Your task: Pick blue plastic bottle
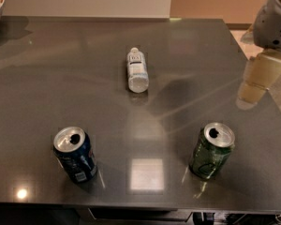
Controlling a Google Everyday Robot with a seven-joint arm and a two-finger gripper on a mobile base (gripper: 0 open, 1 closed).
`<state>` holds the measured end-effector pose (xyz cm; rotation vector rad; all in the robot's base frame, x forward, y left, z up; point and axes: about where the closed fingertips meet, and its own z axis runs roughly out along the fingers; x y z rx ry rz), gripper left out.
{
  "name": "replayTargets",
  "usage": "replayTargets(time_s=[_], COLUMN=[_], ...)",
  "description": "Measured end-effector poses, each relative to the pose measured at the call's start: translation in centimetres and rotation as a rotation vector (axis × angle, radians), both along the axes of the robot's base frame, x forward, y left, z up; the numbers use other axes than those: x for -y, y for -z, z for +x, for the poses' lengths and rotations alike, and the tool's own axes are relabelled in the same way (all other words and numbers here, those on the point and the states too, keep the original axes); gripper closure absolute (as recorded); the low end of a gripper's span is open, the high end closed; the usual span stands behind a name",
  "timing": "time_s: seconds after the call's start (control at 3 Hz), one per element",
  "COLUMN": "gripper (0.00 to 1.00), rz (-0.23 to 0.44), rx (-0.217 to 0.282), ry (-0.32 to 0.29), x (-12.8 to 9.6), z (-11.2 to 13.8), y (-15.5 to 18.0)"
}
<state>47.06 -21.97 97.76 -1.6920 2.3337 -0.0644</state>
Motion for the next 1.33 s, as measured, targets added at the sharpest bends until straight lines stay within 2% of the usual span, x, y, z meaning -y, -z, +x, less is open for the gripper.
replayTargets(time_s=[0.33,0.67,1.0,1.33], gripper=[0.00,0.00,0.00,0.00], rz=[0.014,0.030,0.036,0.049], rx=[-0.026,-0.021,-0.011,-0.034], ry=[0.089,0.189,0.290,0.379], x=[-1.7,-4.3,-7.3,-10.3], z=[5.5,11.1,15.1,17.2], y=[-0.3,-0.1,0.9,2.8])
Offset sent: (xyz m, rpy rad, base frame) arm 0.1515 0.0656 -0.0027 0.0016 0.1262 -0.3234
